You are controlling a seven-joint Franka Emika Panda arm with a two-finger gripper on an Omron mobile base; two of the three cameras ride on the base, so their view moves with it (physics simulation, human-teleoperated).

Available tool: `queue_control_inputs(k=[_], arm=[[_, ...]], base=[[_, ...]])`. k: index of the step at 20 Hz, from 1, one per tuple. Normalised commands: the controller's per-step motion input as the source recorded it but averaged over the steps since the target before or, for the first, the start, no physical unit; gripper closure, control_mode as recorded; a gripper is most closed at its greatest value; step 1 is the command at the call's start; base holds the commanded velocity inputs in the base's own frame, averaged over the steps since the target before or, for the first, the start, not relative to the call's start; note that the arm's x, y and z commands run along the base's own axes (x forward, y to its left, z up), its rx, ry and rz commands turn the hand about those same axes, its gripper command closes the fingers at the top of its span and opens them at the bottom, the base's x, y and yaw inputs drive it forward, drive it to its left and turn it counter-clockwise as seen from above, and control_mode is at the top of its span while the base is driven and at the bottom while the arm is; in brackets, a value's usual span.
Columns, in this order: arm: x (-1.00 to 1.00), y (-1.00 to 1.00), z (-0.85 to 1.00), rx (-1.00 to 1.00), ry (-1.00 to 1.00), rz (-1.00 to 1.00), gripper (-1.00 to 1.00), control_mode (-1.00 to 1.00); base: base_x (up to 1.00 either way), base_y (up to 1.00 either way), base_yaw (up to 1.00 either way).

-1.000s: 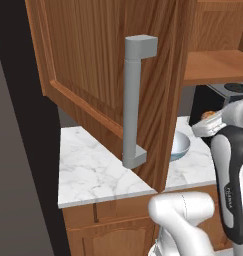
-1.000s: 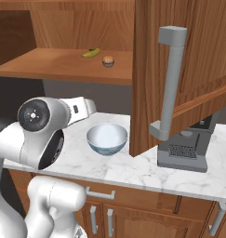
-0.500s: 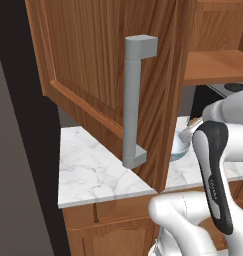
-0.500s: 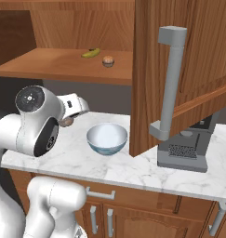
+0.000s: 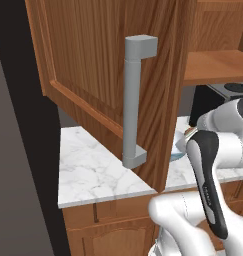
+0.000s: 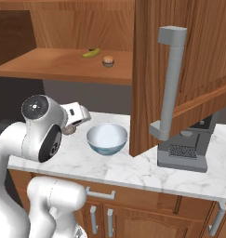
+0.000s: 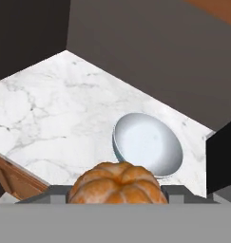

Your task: Open the cabinet. Pick the tangerine and tangerine from the cabinet and place them into the bowl. Then close the cabinet.

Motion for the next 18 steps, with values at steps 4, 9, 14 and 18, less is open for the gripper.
queue_control_inputs(k=[4,9,14,18], arm=[[0.31,0.0,-0.26,-0.02,0.0,0.0,1.0,-1.0],[0.61,0.0,-0.16,0.0,0.0,0.0,1.0,-1.0],[0.74,0.0,-0.09,0.0,0.08,0.0,1.0,-1.0],[0.67,-0.06,-0.07,0.0,0.21,0.0,1.0,-1.0]], base=[[0.0,0.0,0.0],[0.0,0.0,0.0],[0.0,0.0,0.0],[0.0,0.0,0.0]])
